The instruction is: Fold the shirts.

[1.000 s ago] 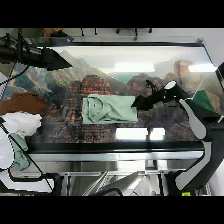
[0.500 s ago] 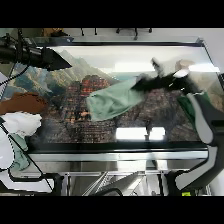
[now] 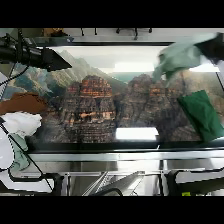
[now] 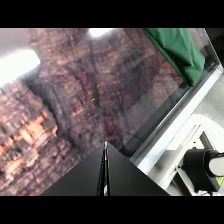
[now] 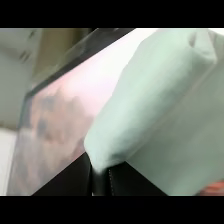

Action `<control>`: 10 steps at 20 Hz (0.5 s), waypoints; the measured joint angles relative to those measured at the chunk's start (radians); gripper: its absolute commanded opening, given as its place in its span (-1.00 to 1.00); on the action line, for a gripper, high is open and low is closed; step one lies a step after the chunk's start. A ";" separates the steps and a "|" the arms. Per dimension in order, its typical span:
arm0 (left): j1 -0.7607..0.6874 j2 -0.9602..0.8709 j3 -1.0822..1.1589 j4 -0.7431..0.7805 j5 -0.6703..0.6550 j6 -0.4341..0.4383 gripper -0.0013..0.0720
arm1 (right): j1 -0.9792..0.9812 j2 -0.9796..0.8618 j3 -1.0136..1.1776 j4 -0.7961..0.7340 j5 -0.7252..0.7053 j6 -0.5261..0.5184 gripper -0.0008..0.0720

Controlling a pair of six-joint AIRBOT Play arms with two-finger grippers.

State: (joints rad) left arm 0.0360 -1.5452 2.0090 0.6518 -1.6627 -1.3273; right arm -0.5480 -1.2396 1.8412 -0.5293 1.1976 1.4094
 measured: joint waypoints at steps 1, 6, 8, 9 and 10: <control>0.000 0.000 0.000 0.000 -0.007 0.000 -0.93 | -0.056 -0.002 0.004 -0.039 0.005 0.037 -0.93; 0.000 0.000 0.000 0.000 -0.028 -0.003 -0.93 | -0.254 0.006 0.011 -0.304 0.181 0.248 -0.93; 0.000 0.000 0.000 0.000 -0.032 -0.003 -0.93 | -0.286 0.013 0.012 -0.453 0.303 0.317 -0.92; 0.000 0.000 0.000 0.000 -0.032 -0.003 -0.93 | -0.298 0.016 0.011 -0.538 0.365 0.346 -0.93; 0.000 0.000 0.000 0.000 -0.033 -0.003 -0.93 | -0.305 0.018 0.008 -0.607 0.415 0.362 -0.92</control>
State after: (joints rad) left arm 0.0360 -1.5452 2.0090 0.6521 -1.6958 -1.3300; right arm -0.8528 -1.2221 1.8488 -1.1366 1.6123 1.7718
